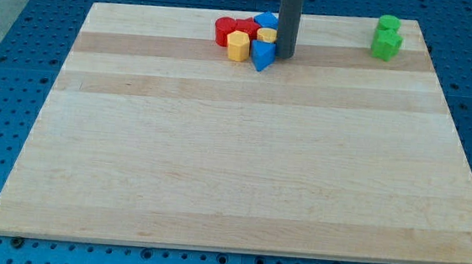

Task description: Move the green circle towards the bottom

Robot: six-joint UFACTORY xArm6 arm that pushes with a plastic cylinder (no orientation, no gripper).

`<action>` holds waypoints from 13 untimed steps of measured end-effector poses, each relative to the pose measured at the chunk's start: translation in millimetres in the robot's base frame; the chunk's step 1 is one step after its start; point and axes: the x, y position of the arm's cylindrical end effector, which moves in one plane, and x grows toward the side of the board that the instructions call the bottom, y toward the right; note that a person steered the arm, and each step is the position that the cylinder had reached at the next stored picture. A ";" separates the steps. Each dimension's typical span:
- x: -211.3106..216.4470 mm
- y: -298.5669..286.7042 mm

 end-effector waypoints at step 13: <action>-103.8 227.2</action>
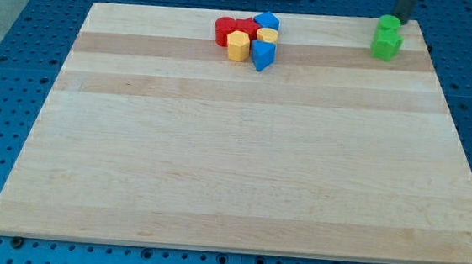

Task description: Move the green circle towards the bottom

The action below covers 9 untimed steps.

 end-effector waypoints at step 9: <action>71.8 -113.9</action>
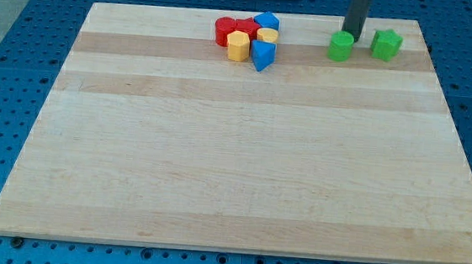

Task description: Move the green circle towards the bottom

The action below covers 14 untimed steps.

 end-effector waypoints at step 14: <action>186.1 -69.4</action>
